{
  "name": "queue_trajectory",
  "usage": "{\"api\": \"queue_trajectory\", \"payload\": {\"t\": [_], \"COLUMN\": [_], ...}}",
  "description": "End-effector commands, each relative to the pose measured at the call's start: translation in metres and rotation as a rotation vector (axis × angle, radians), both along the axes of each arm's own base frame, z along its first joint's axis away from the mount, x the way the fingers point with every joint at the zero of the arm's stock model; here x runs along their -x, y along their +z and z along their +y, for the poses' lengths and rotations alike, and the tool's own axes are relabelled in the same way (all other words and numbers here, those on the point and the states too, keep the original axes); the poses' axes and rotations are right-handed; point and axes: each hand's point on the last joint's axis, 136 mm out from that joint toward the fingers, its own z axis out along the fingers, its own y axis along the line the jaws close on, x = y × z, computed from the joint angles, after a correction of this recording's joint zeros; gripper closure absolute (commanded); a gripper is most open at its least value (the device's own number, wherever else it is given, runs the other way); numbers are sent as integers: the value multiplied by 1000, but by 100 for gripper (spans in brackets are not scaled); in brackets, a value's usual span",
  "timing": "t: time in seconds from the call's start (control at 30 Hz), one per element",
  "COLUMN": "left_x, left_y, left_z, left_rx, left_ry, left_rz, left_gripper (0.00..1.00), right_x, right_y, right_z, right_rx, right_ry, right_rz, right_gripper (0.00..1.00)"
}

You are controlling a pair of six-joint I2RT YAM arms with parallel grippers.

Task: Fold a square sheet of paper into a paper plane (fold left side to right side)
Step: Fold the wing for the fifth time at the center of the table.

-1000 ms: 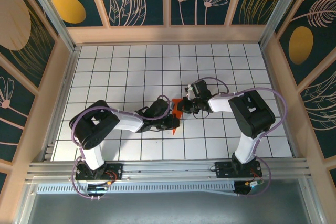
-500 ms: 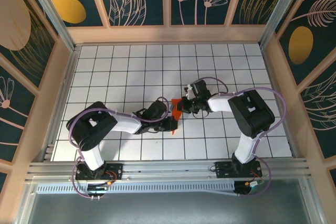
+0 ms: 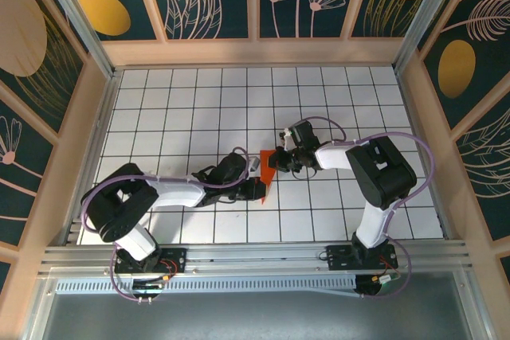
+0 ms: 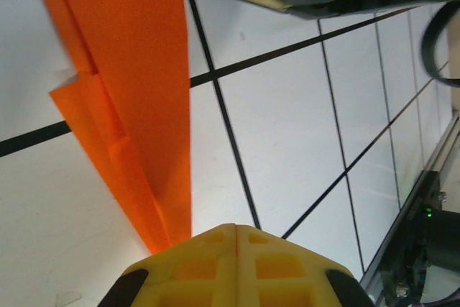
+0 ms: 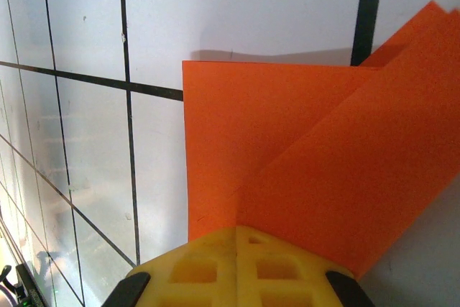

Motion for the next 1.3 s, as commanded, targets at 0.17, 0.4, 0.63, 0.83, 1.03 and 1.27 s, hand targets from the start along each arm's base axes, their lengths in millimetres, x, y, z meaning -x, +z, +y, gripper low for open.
{"api": "queue_trajectory", "payload": {"t": [0.17,0.4,0.63,0.83,1.03,1.27], "left_x": [11,12,11,14,18,29], "left_y": [6,-10,-19,-22,-40,-45], "left_z": [-17,-18,-12,-11,-4,4], "left_rx": [55,17,-16,-13,-50,-64], "left_ry": [-61,-56,-37,-37,-31,-29], "left_rz": [31,53,55,63,96,112], "left_gripper": [100,100,100,100,100,100], "right_x": [32,31,32,32,32,32], "right_y": [-54,-55,-55,-56,-57,-57], "right_z": [-31,-32,-32,-32,-33,-34], "right_rx": [203,214,214,217,224,233], "right_ry": [-13,-13,-14,-17,-14,-11], "right_rz": [141,141,142,145,150,151], "right_gripper": [100,100,100,100,100,100]}}
